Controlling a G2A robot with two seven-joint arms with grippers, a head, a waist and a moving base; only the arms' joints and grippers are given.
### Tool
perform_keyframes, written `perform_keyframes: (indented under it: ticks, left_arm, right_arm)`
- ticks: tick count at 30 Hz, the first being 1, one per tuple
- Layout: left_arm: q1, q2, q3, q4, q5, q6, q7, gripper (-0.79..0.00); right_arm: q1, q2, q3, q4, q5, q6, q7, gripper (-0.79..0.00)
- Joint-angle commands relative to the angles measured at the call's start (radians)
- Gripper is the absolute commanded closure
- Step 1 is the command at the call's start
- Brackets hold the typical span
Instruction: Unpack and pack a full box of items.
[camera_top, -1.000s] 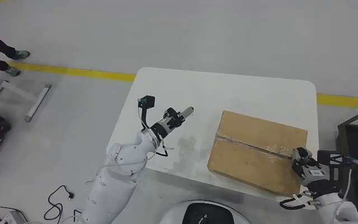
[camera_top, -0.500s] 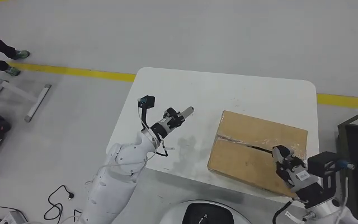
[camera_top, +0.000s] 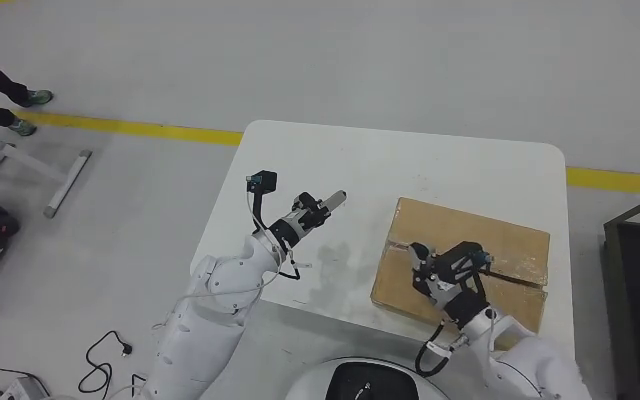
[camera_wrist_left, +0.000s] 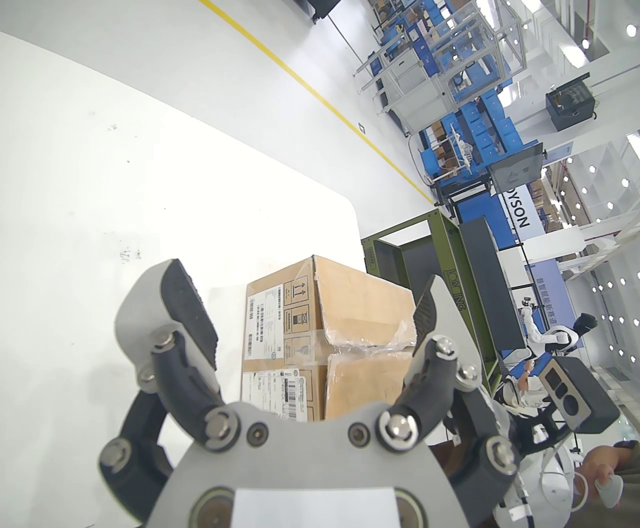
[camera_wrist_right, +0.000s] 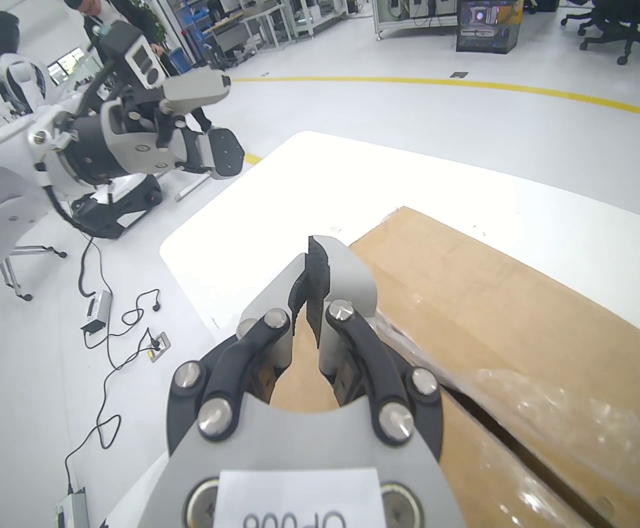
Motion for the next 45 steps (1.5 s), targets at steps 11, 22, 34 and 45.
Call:
perform_keyframes:
  ticks: [11, 22, 34, 45]
  left_arm:
    - [0.000, 0.000, 0.000, 0.000, 0.000, 0.000, 0.000, -0.785]
    - [0.000, 0.000, 0.000, 0.000, 0.000, 0.000, 0.000, -0.785]
    - [0.000, 0.000, 0.000, 0.000, 0.000, 0.000, 0.000, -0.785]
    - [0.000, 0.000, 0.000, 0.000, 0.000, 0.000, 0.000, -0.785]
  right_arm:
    - [-0.057, 0.002, 0.097, 0.006, 0.034, 0.137, 0.063, 0.000]
    - [-0.202, 0.021, 0.291, -0.106, 0.099, 0.226, 0.120, 0.000]
    - [-0.364, 0.032, 0.468, -0.299, 0.176, 0.211, 0.103, 0.000]
    - [-0.093, 0.027, 0.378, -0.109, 0.111, 0.108, 0.094, 0.000]
